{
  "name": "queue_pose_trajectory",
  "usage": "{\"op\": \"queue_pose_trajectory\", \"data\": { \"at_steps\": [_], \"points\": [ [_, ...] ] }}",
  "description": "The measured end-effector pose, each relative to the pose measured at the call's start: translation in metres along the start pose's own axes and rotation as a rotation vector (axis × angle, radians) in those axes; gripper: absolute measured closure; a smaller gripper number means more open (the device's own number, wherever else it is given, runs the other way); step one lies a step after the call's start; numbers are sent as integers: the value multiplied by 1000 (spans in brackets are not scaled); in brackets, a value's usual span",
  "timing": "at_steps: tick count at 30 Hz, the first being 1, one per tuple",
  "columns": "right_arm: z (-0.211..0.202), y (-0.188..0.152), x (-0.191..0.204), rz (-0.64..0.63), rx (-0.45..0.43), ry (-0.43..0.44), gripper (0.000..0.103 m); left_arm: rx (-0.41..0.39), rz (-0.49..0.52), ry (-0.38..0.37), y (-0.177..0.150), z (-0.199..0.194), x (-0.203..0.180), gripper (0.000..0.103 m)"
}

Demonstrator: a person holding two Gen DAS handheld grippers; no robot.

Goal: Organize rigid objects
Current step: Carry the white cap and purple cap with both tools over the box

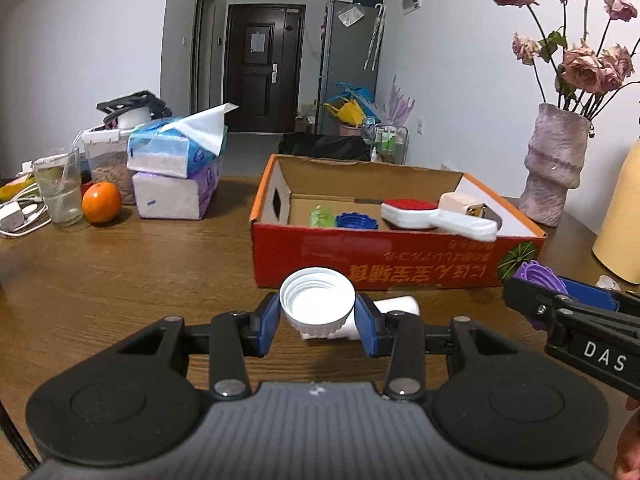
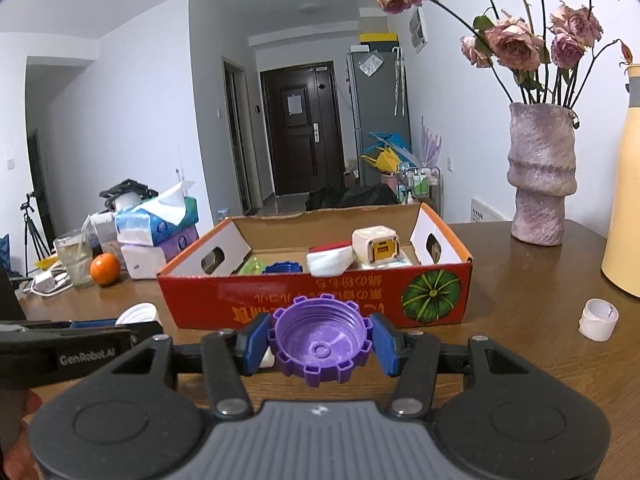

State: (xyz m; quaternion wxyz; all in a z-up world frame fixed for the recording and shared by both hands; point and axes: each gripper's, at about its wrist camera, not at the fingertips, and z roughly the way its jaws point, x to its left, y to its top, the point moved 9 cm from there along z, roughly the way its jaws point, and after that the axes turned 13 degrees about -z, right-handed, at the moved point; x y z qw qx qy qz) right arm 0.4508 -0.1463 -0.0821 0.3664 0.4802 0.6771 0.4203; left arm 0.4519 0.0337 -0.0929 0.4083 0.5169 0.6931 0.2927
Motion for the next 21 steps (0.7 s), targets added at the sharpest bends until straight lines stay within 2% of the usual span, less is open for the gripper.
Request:
{"op": "queue_pose_trajectory", "data": {
  "at_steps": [12, 21],
  "points": [
    [0, 17, -27, 43, -62, -45, 50, -29, -15, -10, 14, 5, -25, 61],
    [8, 29, -38, 20, -77, -56, 50, -44, -29, 3, 31, 15, -34, 61]
  ]
}}
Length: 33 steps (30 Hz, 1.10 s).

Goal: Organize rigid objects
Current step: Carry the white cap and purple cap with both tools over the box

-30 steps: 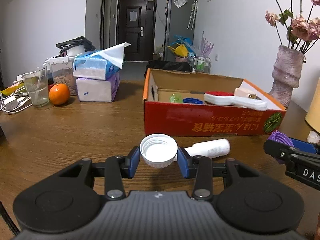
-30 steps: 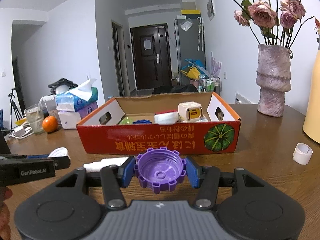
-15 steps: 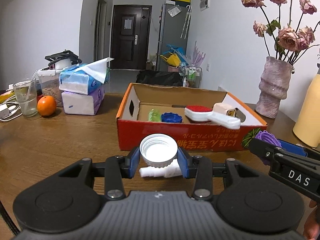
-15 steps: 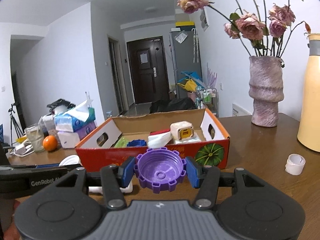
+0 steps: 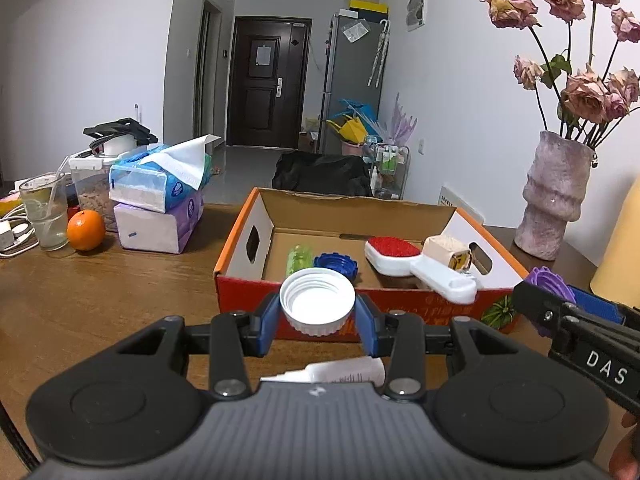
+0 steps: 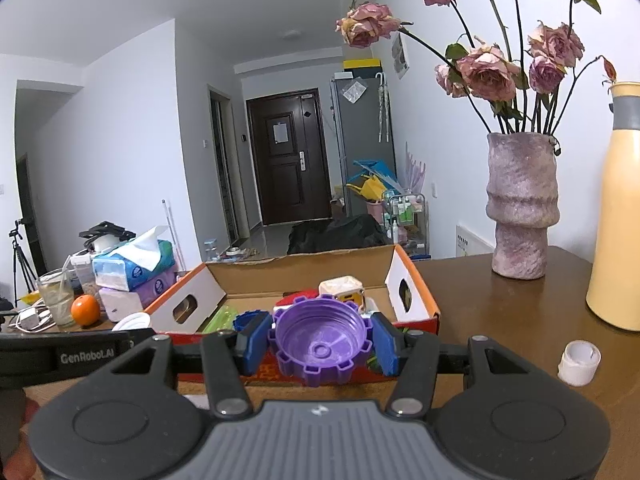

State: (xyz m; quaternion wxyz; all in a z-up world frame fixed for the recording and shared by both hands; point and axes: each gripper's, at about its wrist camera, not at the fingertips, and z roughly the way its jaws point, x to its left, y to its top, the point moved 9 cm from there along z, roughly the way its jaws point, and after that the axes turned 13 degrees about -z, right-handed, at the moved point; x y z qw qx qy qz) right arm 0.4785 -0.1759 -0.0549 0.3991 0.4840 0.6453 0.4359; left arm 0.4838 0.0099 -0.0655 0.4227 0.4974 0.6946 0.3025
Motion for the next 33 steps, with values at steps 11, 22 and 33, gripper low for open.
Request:
{"op": "queue_pose_trajectory", "data": {
  "at_steps": [11, 22, 33],
  "points": [
    [24, 13, -4, -28, -13, 12, 50, -22, -13, -16, 18, 21, -15, 61],
    [62, 21, -11, -37, -6, 6, 50, -28, -4, -28, 32, 54, -28, 61],
    [101, 26, -13, -55, 8, 9, 50, -38, 18, -13, 45, 86, -33, 61]
  ]
}}
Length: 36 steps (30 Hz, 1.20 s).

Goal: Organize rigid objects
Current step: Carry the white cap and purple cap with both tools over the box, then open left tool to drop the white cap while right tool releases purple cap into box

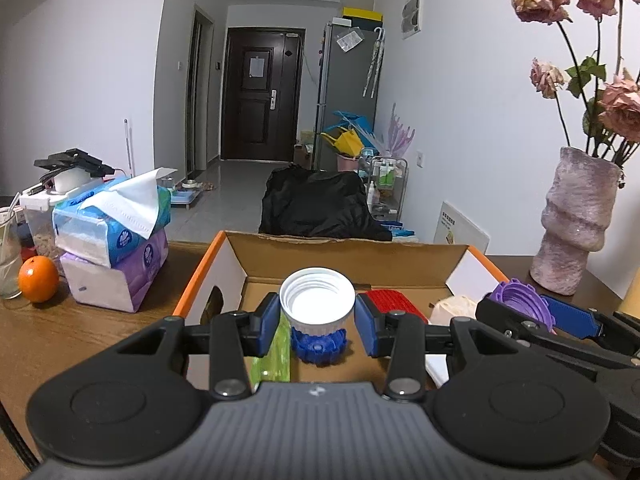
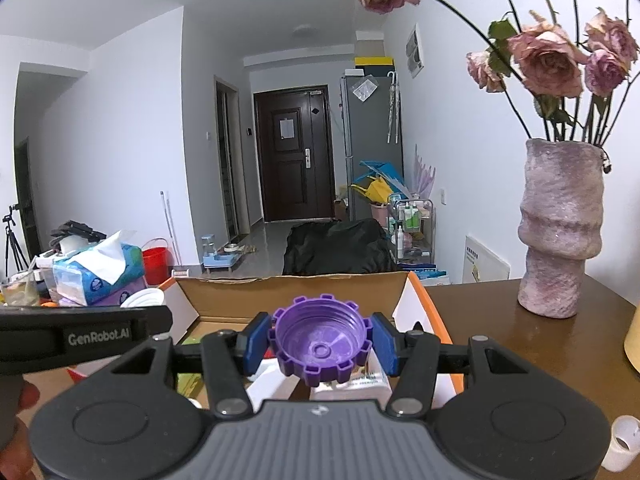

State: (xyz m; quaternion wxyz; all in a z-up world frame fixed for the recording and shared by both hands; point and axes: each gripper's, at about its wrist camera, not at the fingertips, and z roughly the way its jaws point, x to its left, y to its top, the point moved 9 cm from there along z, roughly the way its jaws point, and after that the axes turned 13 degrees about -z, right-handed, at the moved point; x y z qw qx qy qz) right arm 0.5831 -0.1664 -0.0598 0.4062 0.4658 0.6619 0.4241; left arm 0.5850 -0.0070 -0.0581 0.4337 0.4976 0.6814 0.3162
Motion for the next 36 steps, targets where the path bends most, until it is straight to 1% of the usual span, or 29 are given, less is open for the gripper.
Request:
{"op": "queue_pose_trajectory", "data": {
  "at_steps": [7, 12, 20, 26, 30, 36],
  "points": [
    [23, 8, -1, -6, 0, 11, 50, -2, 3, 8, 8, 20, 3, 61],
    [43, 11, -4, 3, 24, 18, 50, 6, 17, 20, 10, 36, 3, 61],
    [76, 16, -15, 19, 49, 13, 50, 9, 32, 57, 12, 62, 10, 61],
    [100, 16, -23, 42, 106, 6, 50, 19, 38, 78, 14, 78, 14, 61],
    [116, 16, -26, 70, 152, 16, 50, 37, 33, 88, 13, 87, 17, 61],
    [126, 11, -26, 70, 194, 24, 50, 66, 25, 88, 9, 94, 21, 61]
  ]
}}
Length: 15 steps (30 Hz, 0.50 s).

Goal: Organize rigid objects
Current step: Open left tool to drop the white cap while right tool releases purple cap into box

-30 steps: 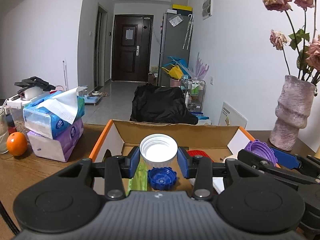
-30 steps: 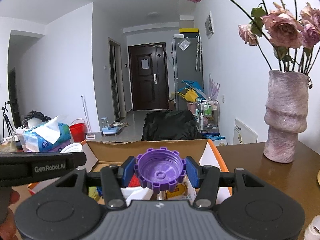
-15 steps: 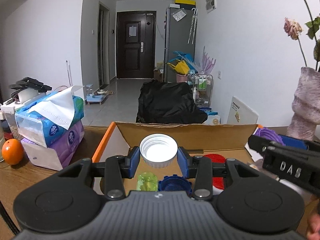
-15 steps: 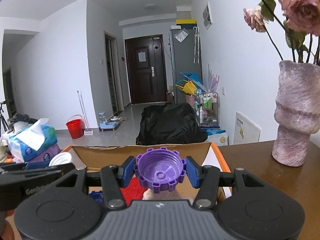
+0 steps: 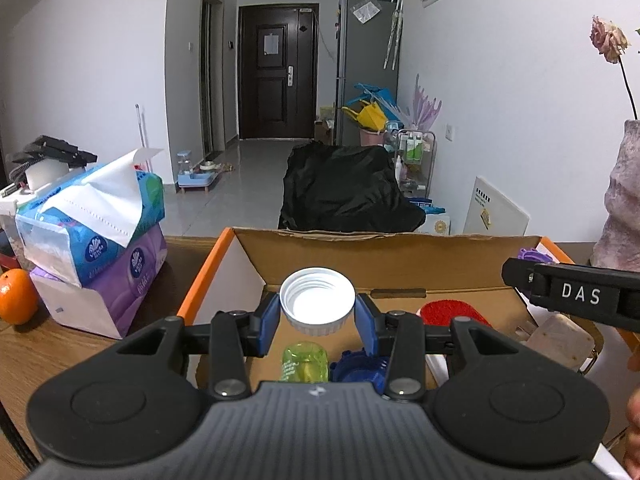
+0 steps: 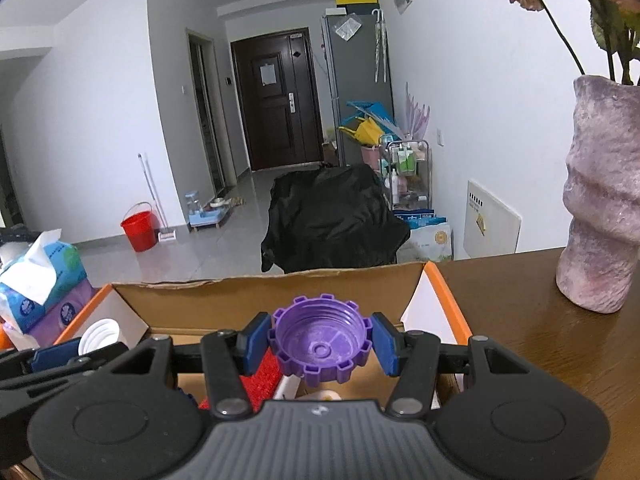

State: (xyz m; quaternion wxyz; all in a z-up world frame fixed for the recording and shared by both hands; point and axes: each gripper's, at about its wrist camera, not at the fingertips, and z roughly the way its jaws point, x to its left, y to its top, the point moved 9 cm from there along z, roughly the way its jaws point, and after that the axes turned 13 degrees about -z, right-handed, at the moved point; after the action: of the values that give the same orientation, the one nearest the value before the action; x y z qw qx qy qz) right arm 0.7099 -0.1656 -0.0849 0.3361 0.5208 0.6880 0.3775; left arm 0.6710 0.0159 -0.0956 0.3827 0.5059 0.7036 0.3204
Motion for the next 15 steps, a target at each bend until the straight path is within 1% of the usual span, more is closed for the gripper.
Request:
{"op": "queue_pose_trajectory", "data": {
  "at_steps": [3, 5, 8, 10, 11, 12, 14, 15],
  "points": [
    [0, 0, 2, -6, 2, 2, 50, 5, -2, -7, 0, 0, 1, 61],
    [1, -1, 2, -7, 4, 1, 50, 8, -5, -4, 0, -1, 2, 58],
    [3, 0, -1, -7, 13, -4, 49, 5, -8, 3, 1, -1, 4, 47],
    [2, 0, -2, -5, 16, -12, 43, -2, -6, 10, 1, -2, 5, 34],
    [2, 0, -3, 2, 14, -15, 35, -8, -6, 14, 2, -3, 5, 32],
    [1, 0, -4, 7, 11, -16, 29, -14, -3, 14, 2, -4, 4, 31],
    [0, 1, -6, 15, 5, -19, 24, -19, 4, 7, 3, -6, 3, 29],
    [-1, 1, -7, 18, 5, -20, 22, -21, 3, 6, 3, -6, 3, 25]
  ]
}}
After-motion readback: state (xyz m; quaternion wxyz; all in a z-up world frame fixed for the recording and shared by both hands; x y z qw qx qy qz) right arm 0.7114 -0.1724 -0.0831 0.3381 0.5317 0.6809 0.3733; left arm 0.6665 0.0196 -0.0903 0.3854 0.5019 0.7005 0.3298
